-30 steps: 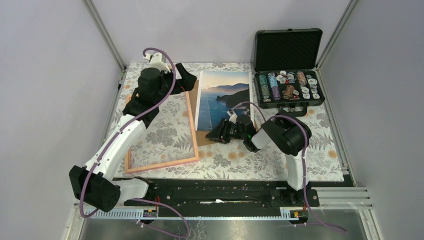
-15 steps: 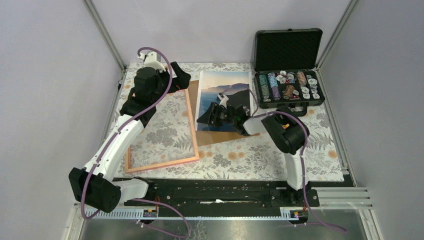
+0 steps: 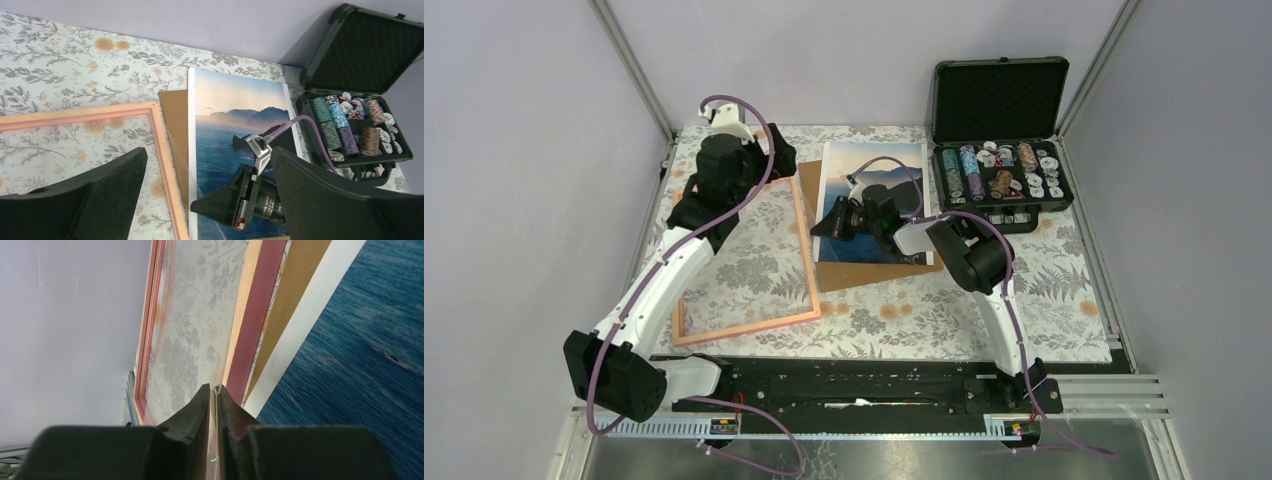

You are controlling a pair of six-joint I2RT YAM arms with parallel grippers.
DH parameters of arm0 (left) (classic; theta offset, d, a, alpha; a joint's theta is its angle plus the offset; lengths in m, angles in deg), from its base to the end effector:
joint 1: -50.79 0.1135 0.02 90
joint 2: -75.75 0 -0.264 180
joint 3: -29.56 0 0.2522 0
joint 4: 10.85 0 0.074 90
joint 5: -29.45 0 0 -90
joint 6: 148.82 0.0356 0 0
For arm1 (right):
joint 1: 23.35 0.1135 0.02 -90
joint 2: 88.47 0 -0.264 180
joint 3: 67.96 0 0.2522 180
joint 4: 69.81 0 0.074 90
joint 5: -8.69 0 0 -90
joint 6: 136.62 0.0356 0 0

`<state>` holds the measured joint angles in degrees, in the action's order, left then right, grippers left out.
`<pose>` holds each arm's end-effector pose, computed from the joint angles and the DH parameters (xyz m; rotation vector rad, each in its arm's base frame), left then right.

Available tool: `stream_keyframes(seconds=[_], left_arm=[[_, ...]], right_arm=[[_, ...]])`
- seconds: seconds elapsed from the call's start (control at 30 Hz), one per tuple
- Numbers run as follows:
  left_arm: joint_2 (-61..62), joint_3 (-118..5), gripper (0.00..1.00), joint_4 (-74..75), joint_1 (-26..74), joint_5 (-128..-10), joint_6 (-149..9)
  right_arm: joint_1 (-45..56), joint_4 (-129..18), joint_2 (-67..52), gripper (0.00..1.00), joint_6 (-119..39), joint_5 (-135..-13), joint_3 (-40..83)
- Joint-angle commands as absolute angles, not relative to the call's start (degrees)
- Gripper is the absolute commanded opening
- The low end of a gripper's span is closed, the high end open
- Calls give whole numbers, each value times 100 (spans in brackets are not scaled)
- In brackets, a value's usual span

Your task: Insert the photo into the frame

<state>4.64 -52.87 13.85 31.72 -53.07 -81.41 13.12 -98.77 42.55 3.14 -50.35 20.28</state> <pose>0.2739 -0.0898 0.3875 -0.1497 1.8141 -0.3996 0.3750 0.3000 0.1164 -0.2021 2.0603 1.4928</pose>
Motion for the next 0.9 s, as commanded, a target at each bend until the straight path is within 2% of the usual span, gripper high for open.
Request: stream_keyframes(seconds=[0.0, 0.13, 0.27, 0.5, 0.7, 0.87], left_arm=[[292, -5683, 99, 1662, 3092, -4888, -8021], [325, -5875, 99, 2408, 3257, -4901, -8241], [740, -5434, 99, 2774, 3912, -5056, -8610], [565, -4688, 99, 3117, 5587, -6315, -9165], [222, -4055, 99, 2637, 6178, -6761, -9396], [-426, -3980, 99, 2398, 6395, -7141, -9504]], right_arm=[[1309, -10603, 4286, 14, 455, -4934, 1902], [1334, -10883, 4240, 7, 619, -4761, 1745], [1331, -11081, 3981, 0, 660, -4834, 1410], [1328, -11276, 3775, 0, 904, -5285, 892], [1185, -11511, 3485, 0, 1011, -5403, 398], [870, -11519, 3245, 0, 747, -5359, 111]])
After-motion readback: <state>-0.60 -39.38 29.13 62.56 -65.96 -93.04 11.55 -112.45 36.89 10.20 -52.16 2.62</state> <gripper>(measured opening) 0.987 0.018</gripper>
